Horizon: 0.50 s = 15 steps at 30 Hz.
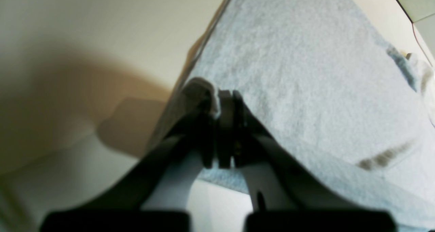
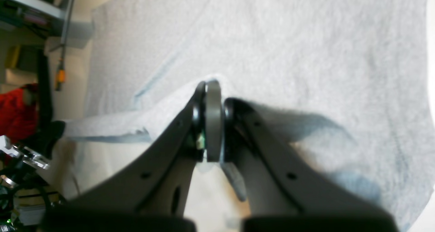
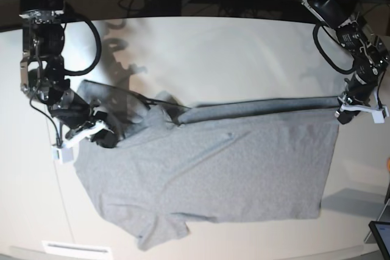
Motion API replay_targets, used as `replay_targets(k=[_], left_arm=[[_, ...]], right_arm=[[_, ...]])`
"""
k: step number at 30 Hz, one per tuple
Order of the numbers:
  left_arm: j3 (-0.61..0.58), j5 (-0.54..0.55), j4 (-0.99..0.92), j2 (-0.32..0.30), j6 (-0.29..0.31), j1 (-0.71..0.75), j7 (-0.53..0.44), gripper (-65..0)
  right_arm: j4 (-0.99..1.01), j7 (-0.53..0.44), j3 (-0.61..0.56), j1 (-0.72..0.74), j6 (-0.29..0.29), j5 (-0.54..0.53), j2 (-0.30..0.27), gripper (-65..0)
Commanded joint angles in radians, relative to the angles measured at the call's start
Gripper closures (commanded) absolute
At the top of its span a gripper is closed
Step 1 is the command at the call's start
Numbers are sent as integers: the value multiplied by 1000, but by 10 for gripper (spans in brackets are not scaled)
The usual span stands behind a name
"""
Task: Fold the T-shirt properly
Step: 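Lift and fold the grasped shirt edge over the body with both grippers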
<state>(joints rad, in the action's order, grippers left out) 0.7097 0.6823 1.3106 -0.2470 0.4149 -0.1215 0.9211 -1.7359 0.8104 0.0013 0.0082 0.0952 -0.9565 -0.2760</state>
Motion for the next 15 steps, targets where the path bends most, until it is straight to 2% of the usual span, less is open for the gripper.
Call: replay_targets(k=[1,4,15], left_arm=[[1,12,17,-18,0,-13,-21,0],[1,12,17,-16,0,-14,-21,0],[1,10,-59,-39,2,-34,-24,0]], right_arm=[[-14,-21,4,22,-22,17,-6,-1],[-12,-21,4,23,-55,40,-4,-1],[47,-27,6,25,-62,44,-9,-1]])
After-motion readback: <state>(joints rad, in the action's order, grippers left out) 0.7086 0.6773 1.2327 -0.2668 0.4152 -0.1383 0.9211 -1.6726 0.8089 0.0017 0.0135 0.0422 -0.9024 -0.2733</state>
